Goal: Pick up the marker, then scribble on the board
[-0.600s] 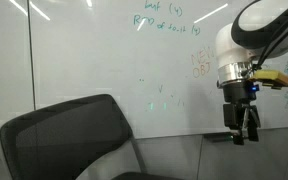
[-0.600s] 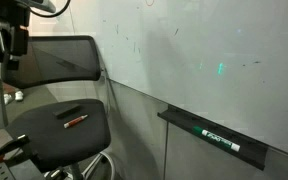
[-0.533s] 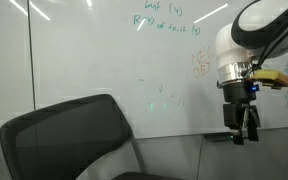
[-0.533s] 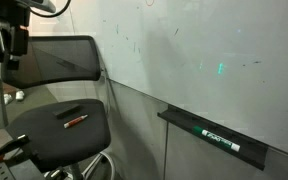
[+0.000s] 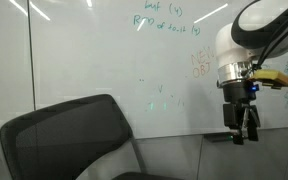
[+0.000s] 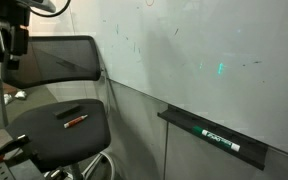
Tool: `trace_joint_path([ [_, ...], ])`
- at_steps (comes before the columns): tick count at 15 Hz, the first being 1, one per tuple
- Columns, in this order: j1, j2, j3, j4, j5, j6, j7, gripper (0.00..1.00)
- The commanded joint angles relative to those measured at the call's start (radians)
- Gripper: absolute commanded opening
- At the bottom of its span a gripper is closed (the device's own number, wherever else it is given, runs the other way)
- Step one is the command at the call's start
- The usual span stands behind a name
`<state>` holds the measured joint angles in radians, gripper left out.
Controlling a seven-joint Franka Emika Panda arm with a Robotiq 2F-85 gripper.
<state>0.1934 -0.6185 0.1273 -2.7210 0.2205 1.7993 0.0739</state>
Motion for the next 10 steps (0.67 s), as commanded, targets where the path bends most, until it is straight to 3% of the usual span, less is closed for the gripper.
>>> trace_joint_path([
  [1, -0.008, -0.001, 0.007, 0.002, 0.003, -0.004, -0.004, 1.00],
  [5, -0.004, 0.006, 0.018, 0.010, -0.002, 0.002, 0.002, 1.00],
  [10, 0.013, 0.105, 0.110, 0.112, -0.025, -0.008, 0.089, 1.00],
])
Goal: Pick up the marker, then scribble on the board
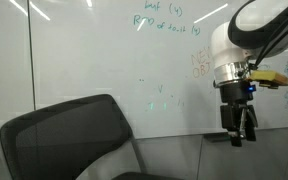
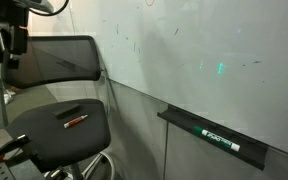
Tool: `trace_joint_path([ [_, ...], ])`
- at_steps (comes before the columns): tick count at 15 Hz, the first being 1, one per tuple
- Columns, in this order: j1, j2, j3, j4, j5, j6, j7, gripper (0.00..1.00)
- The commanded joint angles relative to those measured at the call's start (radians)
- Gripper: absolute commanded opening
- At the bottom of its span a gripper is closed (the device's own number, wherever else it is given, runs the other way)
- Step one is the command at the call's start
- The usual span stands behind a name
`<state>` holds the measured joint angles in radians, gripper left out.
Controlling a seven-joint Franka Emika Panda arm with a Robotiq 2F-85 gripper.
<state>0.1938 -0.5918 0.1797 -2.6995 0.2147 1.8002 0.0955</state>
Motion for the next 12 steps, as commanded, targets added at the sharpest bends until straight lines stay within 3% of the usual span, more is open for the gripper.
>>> trace_joint_path([
  [1, 0.017, 0.098, 0.082, 0.120, -0.024, -0.011, 0.093, 1.00],
  [7, 0.009, 0.290, 0.218, 0.350, -0.077, 0.031, 0.330, 1.00],
  [12, -0.006, 0.479, 0.235, 0.507, -0.211, 0.060, 0.568, 1.00],
])
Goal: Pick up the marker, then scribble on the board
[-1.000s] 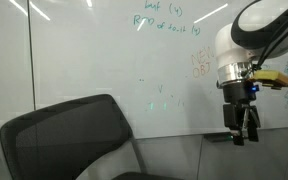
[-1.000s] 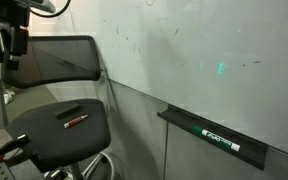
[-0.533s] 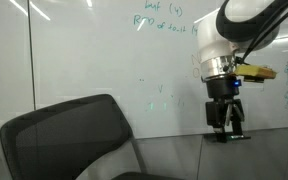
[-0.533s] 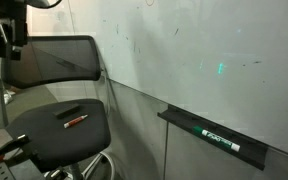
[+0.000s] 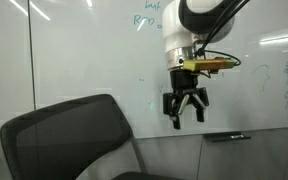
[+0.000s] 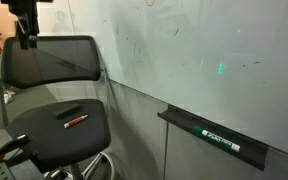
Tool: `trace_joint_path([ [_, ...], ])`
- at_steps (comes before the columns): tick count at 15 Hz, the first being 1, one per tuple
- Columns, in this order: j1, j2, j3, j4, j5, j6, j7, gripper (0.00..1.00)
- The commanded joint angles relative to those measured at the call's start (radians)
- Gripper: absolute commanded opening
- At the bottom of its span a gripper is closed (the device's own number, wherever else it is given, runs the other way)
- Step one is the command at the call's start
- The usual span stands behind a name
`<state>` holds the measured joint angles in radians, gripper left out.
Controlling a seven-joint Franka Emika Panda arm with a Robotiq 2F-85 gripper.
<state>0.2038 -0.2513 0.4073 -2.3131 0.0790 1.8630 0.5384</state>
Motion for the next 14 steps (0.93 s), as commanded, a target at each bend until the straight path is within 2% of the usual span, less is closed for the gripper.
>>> trace_joint_path([
  [1, -0.011, 0.179, -0.002, 0.151, -0.100, -0.012, 0.158, 1.00],
  [6, 0.025, 0.381, -0.064, 0.324, -0.168, -0.110, 0.222, 1.00],
  [14, 0.075, 0.610, -0.166, 0.538, -0.063, -0.296, 0.211, 1.00],
])
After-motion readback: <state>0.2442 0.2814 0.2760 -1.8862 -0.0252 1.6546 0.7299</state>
